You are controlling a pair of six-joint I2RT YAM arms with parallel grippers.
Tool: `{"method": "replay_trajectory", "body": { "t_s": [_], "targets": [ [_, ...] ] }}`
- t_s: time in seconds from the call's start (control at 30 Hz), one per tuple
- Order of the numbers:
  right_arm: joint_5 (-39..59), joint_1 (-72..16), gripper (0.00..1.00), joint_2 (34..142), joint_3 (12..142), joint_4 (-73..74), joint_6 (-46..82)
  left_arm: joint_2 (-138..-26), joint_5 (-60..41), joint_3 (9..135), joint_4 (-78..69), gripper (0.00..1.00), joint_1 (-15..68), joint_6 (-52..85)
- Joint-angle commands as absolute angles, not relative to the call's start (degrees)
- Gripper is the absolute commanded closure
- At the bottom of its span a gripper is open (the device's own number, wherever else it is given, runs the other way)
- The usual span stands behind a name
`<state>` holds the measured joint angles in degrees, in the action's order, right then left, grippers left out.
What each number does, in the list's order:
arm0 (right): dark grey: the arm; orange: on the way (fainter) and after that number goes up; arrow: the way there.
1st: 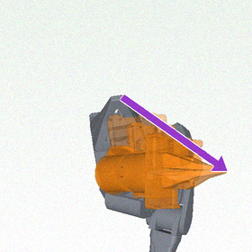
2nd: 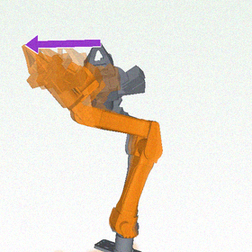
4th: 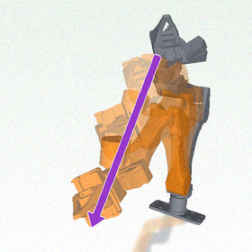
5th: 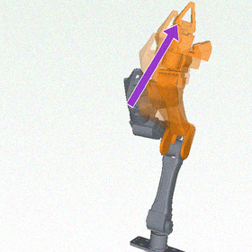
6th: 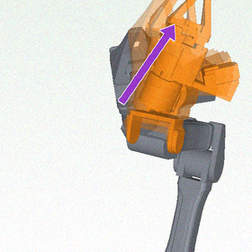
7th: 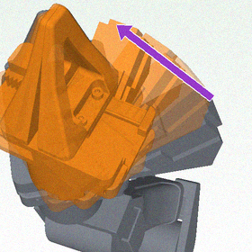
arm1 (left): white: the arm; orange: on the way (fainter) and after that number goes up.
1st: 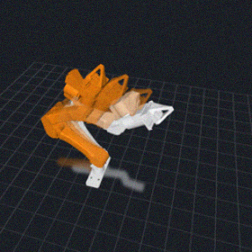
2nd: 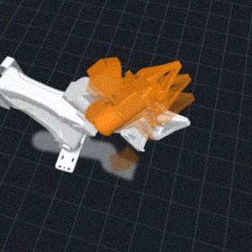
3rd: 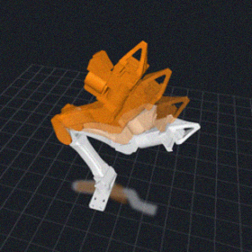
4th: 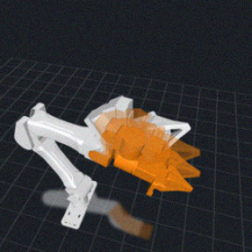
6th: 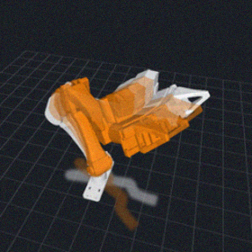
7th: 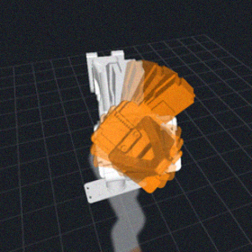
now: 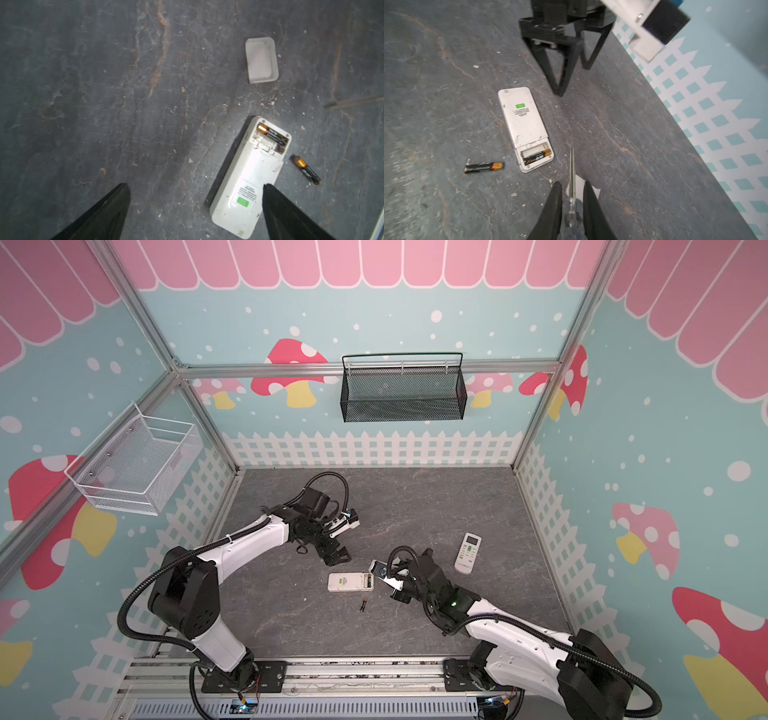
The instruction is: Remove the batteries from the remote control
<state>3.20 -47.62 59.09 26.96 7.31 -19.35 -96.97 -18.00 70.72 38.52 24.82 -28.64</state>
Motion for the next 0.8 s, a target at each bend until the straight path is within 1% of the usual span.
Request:
{"method": "replay_trajectory", "body": {
  "t_s": [0.0, 0.07, 0.17, 0.37, 0.47, 0.53, 0.77],
  "targets": [
    [12.7, -47.72, 1.0, 61.32, 29.64, -0.95, -19.72, -94.48, -14.96, 69.14, 31.9, 0.01, 22.97, -19.46],
    [15.45, -47.73, 1.0, 63.11, 30.84, -3.45, -21.53, -93.74, -12.63, 68.03, 29.16, 0.01, 20.33, -16.77],
    [16.68, -47.69, 1.0, 65.98, 32.01, -5.68, -23.29, -93.0, -10.74, 66.9, 27.07, 0.0, 17.7, -14.81],
    [17.33, -47.77, 1.0, 69.75, 31.85, -5.24, -24.61, -91.41, -13.36, 65.29, 25.71, 0.0, 14.17, -12.92],
    [15.19, -47.71, 1.0, 71.2, 31.4, -2.5, -24.08, -90.88, -13.4, 65.08, 25.65, 0.0, 13.61, -13.27],
    [11.75, -47.72, 1.0, 72.64, 31.09, 0.0, -24.08, -90.64, -13.98, 64.87, 25.51, 0.0, 13.19, -13.48],
    [3.87, -47.64, 1.0, 80.35, 34.35, 4.95, -25.59, -90.18, -14.67, 65.02, 25.58, 0.0, 11.53, -13.5]
  ]
}}
